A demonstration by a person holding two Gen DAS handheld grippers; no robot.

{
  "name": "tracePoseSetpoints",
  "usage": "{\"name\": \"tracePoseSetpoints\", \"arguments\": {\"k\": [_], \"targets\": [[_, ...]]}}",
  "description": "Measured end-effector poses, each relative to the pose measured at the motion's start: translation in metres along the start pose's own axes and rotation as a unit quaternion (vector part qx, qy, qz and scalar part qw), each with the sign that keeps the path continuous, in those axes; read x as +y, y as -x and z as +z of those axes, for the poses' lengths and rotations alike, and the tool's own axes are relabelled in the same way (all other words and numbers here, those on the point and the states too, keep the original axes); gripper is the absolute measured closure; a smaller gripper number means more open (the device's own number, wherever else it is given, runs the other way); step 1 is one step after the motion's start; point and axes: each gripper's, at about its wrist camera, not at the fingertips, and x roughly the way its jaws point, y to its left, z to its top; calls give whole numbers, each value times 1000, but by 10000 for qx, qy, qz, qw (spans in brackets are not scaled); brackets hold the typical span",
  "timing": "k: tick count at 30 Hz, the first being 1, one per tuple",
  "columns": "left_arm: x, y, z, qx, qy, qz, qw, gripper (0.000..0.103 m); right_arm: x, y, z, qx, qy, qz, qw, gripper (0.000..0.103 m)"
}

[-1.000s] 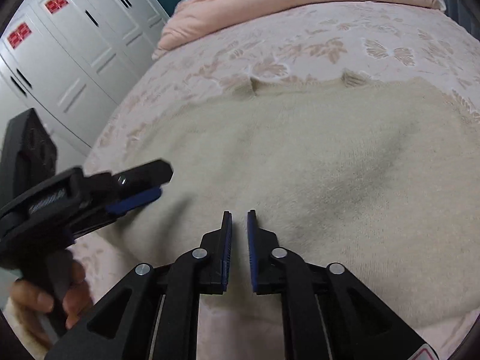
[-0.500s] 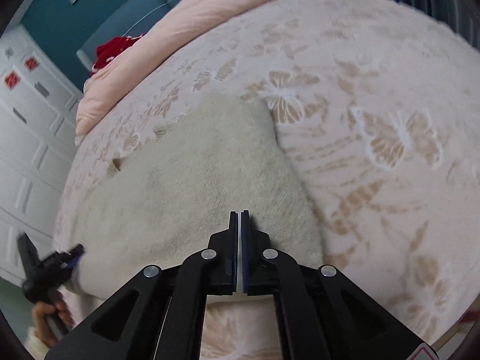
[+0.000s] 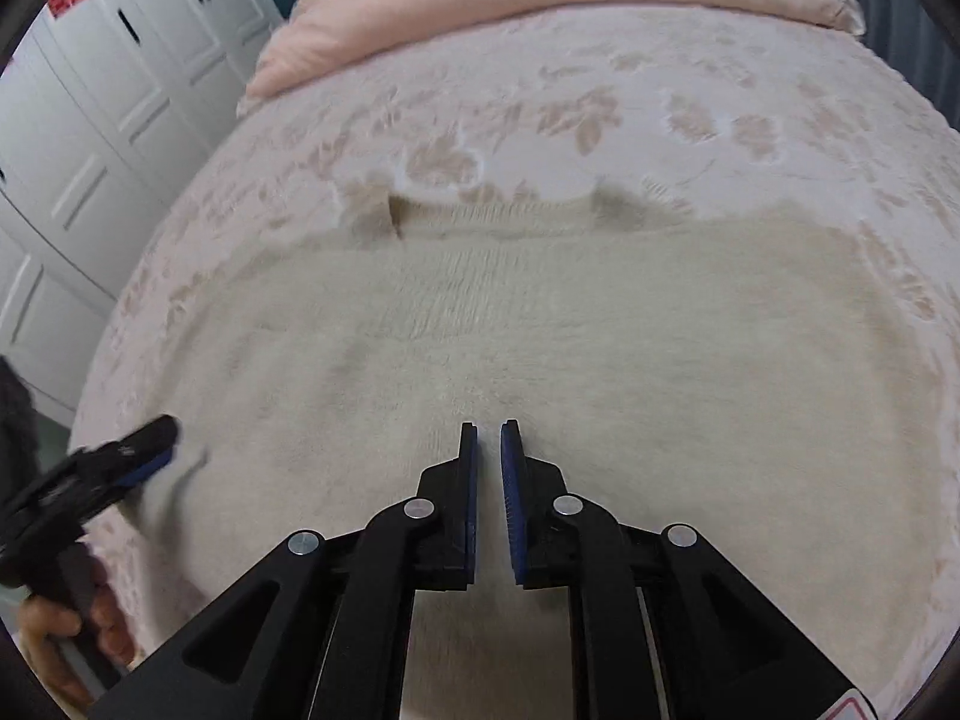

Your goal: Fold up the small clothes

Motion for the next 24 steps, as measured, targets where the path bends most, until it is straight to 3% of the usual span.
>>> {"name": "tracePoseSetpoints", "arguments": {"k": [1,3,6,8,10,13,15,19,22,24], "targets": [[-1,1,0,21,-32,-16,10000,39,4,-16,7,64,57,-192,9998,97],[-3,4,0,70,-90,-20,9999,38,13,-8,19,-119,-8,-319,9994,97],[2,13,0,110,-34,-178,9998,35,34,25,24,-440,-71,331,9985,93],[8,20,-1,47,58,-258,9996,27,63,28,24,-419,370,395,9977,93],[14,24,-1,1,200,-278,9994,27,93,6,30,-218,799,340,9960,93],[20,28,-3,35,403,-324,9987,27,114,-64,48,383,915,-59,9951,98],[19,33,-3,30,320,-265,9991,27,116,-78,59,338,812,-89,9961,102],[19,40,-5,-30,161,-141,9998,23,119,-33,65,41,624,145,9979,100],[21,35,-7,71,106,-79,9999,23,103,3,38,-250,449,188,9985,96],[21,33,-7,86,77,-61,9999,22,92,1,19,-170,312,1,9994,93]]}}
